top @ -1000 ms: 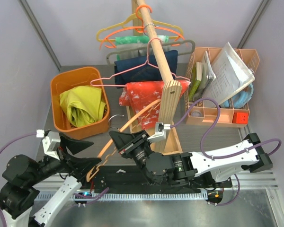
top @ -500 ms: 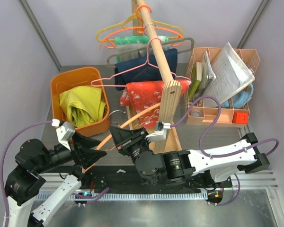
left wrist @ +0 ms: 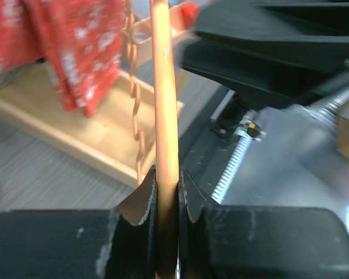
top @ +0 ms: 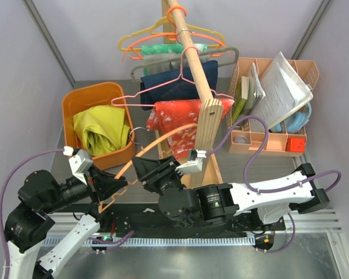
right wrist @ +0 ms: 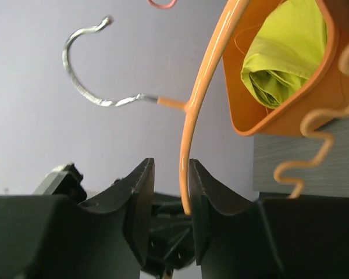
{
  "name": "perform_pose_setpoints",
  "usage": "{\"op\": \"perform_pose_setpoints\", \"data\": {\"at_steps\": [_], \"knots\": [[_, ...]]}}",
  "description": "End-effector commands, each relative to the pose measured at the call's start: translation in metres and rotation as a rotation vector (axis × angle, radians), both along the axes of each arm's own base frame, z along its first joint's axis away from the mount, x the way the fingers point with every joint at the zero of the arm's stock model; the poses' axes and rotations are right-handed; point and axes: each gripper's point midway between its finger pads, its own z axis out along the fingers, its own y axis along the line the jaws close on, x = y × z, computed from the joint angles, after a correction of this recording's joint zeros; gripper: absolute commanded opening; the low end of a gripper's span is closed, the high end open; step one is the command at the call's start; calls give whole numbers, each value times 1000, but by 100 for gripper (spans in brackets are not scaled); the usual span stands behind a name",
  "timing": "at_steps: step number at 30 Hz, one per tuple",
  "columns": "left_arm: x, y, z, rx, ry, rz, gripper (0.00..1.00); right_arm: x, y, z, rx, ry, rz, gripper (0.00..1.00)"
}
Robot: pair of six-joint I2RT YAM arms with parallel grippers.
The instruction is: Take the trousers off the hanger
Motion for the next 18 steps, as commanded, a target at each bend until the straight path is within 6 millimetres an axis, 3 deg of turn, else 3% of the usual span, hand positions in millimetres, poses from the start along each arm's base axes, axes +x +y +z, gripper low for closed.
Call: {"op": "perform_pose_setpoints", "data": {"at_steps": [1,3,4,7,13,15,16,18], "knots": [[24,15,-3,36,14,169,0,-6,-21,12,22,5,35,49],[26,18,-5,44,16,187,0,-11,-23,-2,-39,-10,57,61],[27,19,-6,50,21,197,0,-14,-26,-4,-58,-15,70,74],[25,19,-4,45,17,188,0,-20,-30,-11,-175,-81,106,87],[19,14,2,35,24,145,0,-49,-24,-13,-397,-238,249,89],[14,12,4,42,16,111,0,-62,-25,-17,-469,-323,324,89],[14,10,3,48,24,98,0,-71,-22,-9,-443,-362,358,89],[7,4,6,43,19,39,0,-88,-27,-18,-519,-495,461,89]]}}
